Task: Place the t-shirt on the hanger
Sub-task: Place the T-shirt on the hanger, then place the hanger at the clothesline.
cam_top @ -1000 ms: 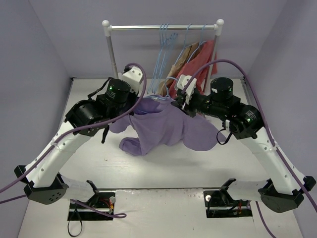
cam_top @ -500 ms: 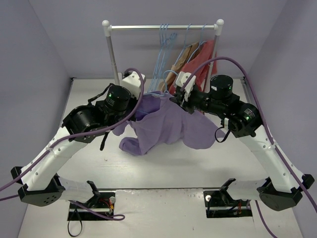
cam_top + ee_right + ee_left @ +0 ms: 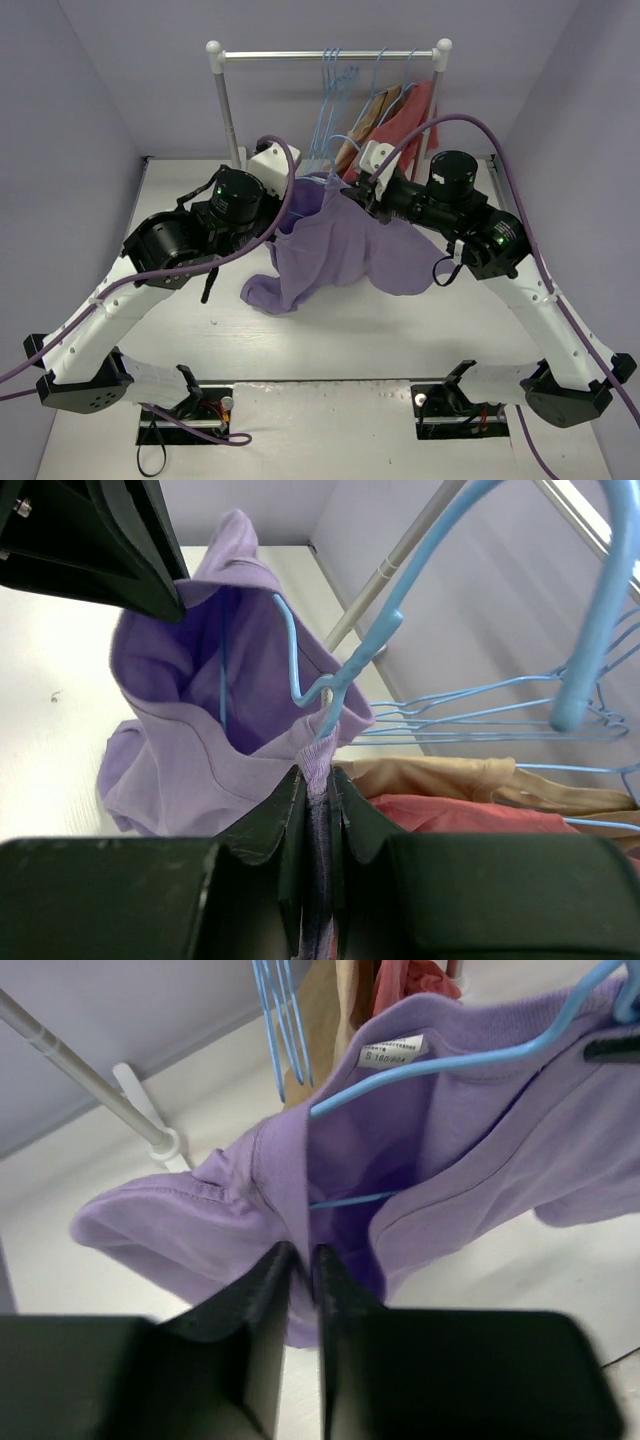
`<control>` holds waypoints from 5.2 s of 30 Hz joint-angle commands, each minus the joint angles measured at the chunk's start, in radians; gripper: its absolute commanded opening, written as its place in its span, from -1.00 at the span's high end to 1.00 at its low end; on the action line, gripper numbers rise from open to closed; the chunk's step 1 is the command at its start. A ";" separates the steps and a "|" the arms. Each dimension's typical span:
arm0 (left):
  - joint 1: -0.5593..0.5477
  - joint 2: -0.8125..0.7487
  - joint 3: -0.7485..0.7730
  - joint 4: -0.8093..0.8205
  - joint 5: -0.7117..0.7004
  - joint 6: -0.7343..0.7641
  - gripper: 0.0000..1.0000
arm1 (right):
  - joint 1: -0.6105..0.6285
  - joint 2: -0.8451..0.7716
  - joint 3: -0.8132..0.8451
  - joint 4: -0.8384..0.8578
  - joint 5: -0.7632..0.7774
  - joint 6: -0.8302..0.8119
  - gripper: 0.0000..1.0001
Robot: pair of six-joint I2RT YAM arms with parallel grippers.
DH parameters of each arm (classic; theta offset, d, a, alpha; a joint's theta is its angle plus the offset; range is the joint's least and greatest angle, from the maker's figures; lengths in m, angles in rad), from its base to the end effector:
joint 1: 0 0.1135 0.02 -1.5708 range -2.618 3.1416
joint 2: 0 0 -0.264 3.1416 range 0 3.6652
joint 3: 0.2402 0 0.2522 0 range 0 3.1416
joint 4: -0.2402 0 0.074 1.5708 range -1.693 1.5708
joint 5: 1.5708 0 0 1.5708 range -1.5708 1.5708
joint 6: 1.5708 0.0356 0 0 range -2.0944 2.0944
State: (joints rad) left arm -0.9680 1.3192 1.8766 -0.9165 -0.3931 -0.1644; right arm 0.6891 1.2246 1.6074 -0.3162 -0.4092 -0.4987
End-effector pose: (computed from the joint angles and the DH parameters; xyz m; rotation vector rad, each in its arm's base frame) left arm 0.1419 -0.1821 0.5121 0.5024 1.8534 -0.3873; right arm 0.1775 0.1646 0.5161 -1.1083 1.0505 0.4594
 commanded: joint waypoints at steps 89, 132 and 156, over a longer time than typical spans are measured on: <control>0.652 -0.180 -0.308 0.043 1.507 0.688 1.00 | 0.006 -0.234 -0.430 0.247 0.020 0.144 0.45; 0.657 -0.315 -0.276 0.103 0.270 0.147 1.00 | 0.003 -0.473 -0.523 0.169 0.243 0.236 -0.42; 0.577 0.151 0.209 0.207 0.221 0.091 1.00 | 0.003 -0.557 -0.516 0.169 0.293 0.269 -0.43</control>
State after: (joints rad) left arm -0.3905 1.4578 2.0953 -0.8322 -0.1485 -0.0338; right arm 0.6991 0.6599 1.0744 -0.2134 -0.1369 -0.2460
